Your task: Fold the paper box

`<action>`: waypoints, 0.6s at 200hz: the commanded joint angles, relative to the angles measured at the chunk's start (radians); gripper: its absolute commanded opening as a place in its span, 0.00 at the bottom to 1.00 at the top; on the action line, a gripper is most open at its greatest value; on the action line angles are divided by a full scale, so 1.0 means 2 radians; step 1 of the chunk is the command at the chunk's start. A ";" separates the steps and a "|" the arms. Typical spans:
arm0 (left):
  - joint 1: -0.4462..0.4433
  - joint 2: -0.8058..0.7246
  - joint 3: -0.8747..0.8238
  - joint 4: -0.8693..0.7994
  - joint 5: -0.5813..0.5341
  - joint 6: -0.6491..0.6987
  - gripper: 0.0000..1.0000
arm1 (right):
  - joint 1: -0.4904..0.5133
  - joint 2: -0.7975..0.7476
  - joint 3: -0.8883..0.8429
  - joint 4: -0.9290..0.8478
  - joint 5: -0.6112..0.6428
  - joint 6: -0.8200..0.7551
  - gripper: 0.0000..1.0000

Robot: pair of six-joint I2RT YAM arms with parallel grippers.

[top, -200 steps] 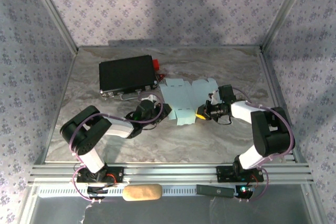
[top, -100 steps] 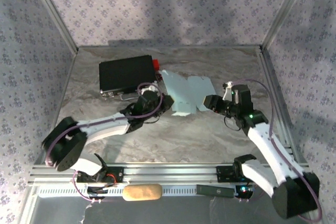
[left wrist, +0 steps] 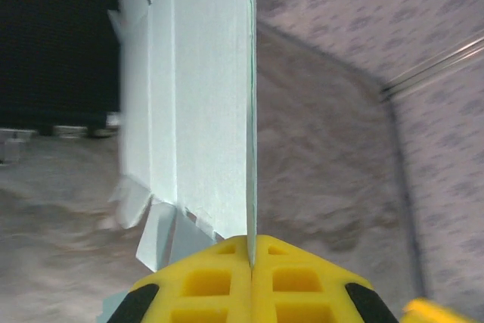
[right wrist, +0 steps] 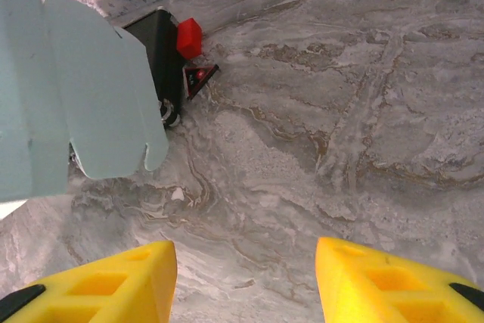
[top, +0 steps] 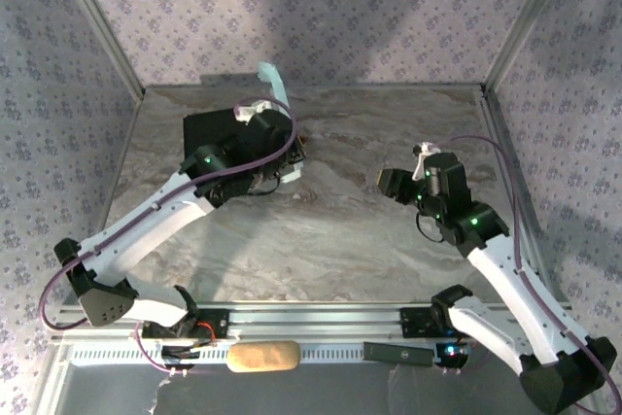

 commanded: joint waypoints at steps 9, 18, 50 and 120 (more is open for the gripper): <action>-0.007 0.048 0.088 -0.196 -0.020 0.067 0.00 | -0.011 0.025 0.041 -0.038 -0.030 0.005 0.54; -0.007 0.070 0.100 -0.206 -0.009 0.070 0.00 | -0.016 0.031 0.047 -0.040 -0.041 0.006 0.54; -0.020 0.119 0.101 -0.137 0.033 0.067 0.00 | -0.026 0.039 0.051 -0.046 -0.058 0.012 0.53; -0.039 0.161 0.076 0.096 0.041 0.028 0.00 | -0.043 -0.049 -0.012 -0.042 -0.050 0.175 0.53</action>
